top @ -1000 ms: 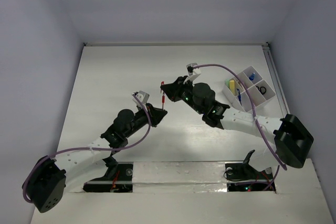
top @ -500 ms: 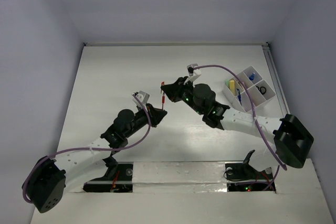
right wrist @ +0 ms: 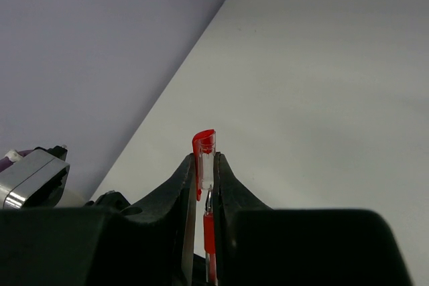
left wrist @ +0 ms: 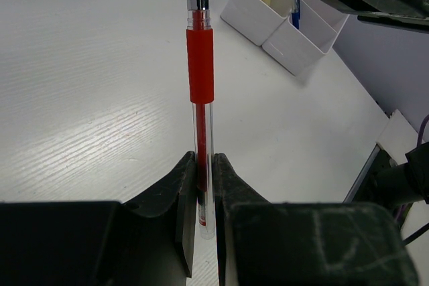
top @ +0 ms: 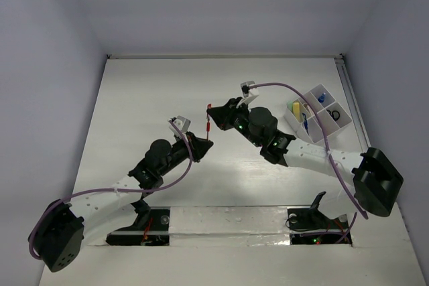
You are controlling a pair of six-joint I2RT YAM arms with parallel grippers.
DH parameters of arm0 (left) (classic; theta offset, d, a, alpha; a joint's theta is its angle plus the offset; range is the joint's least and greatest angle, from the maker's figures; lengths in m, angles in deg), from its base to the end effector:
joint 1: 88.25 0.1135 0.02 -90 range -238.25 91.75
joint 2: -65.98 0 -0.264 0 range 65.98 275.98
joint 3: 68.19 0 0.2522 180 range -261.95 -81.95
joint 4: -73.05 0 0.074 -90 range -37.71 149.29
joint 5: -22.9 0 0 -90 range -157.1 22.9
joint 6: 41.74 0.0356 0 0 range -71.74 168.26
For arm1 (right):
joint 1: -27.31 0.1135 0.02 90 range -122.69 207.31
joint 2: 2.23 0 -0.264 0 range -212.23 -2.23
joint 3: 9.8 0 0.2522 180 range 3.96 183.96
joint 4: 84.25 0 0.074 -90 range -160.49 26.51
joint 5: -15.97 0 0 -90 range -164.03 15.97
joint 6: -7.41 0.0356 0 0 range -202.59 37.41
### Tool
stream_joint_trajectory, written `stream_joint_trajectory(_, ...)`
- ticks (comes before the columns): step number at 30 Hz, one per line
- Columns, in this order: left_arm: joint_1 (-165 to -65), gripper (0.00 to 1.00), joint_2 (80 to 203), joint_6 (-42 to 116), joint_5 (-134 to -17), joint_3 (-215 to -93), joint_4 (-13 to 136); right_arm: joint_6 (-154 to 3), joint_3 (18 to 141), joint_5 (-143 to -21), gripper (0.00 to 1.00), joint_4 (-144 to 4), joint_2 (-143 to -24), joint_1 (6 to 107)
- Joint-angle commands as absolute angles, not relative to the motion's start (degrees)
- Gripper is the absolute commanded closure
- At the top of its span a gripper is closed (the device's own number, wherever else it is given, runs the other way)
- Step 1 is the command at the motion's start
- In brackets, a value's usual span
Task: Sort the stationery into containers
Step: Close the pen cap on the pen.
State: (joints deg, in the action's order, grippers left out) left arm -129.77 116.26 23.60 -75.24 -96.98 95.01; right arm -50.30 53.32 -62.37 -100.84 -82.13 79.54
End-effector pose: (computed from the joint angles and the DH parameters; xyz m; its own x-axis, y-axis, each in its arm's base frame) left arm 0.1428 -0.1332 0.2251 -0.3124 -0.2750 -0.9093 0.6953 0.5860 -0.4162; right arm 0.2042 0.2517 0.3002 -0.3492 0.4036 -0.8457 -0.5487 0.6435 0.5336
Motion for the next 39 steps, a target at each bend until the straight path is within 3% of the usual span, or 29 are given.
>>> stream_joint_trajectory(1, -129.6, 1.00, 115.5, 23.8, -75.7, -98.8, 98.2, -51.7, 54.6, -61.1, 1.00, -102.0, -80.7, 80.1)
stream_joint_trajectory(39, -129.6, 1.00, 111.8, 21.1, -74.7, -100.5, 98.8, -48.4, 47.6, -64.1, 1.00, -103.4, -80.2, 83.4)
